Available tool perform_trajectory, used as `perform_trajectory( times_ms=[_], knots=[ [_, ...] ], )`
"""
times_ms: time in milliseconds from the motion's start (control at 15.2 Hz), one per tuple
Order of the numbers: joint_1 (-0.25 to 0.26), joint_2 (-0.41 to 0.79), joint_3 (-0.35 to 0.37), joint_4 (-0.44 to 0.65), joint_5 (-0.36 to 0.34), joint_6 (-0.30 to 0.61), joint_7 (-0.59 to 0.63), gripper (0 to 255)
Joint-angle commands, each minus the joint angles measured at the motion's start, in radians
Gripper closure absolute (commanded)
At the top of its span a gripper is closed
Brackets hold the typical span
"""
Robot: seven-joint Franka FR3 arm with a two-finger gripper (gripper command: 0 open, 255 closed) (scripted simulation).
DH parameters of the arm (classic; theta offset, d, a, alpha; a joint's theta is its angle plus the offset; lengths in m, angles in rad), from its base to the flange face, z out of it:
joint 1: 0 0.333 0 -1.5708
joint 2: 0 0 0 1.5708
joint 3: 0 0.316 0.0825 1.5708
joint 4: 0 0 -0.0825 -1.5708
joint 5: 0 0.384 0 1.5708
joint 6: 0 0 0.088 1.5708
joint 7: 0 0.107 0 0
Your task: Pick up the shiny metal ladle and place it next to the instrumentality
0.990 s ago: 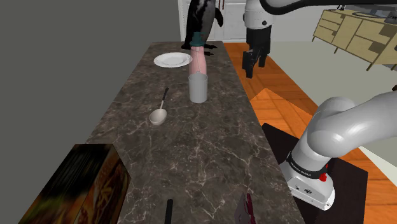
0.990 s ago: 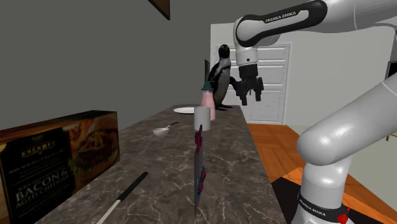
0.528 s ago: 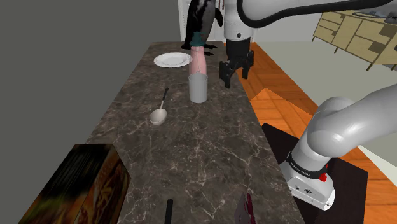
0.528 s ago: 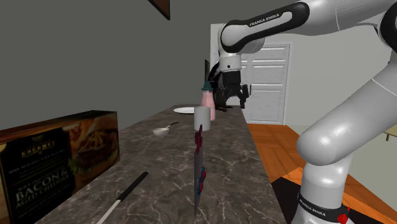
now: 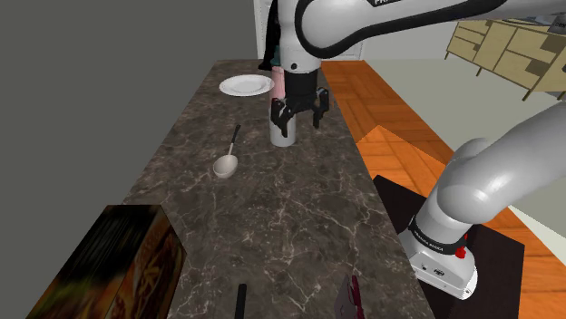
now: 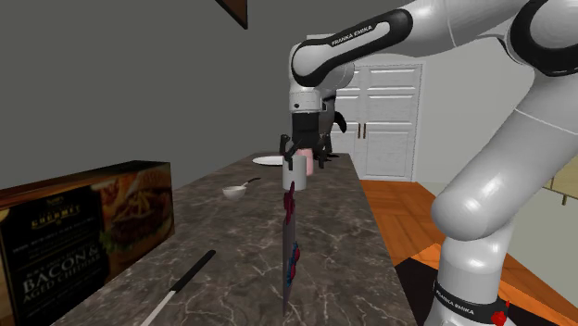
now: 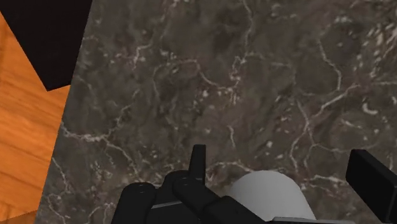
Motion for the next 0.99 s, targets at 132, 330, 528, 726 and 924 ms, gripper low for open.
perform_trajectory(
  times_ms=[132, 330, 528, 726, 924],
  knots=[
    [-0.019, 0.13, 0.061, 0.093, 0.009, 0.073, 0.159, 0],
    [-0.03, 0.23, 0.103, 0.167, -0.004, 0.125, 0.279, 0],
    [-0.036, 0.337, 0.136, 0.252, -0.035, 0.17, 0.4, 0],
    [-0.033, 0.448, 0.159, 0.35, -0.081, 0.204, 0.523, 0],
    [-0.024, 0.517, 0.164, 0.403, -0.114, 0.23, 0.594, 0]
  ],
)
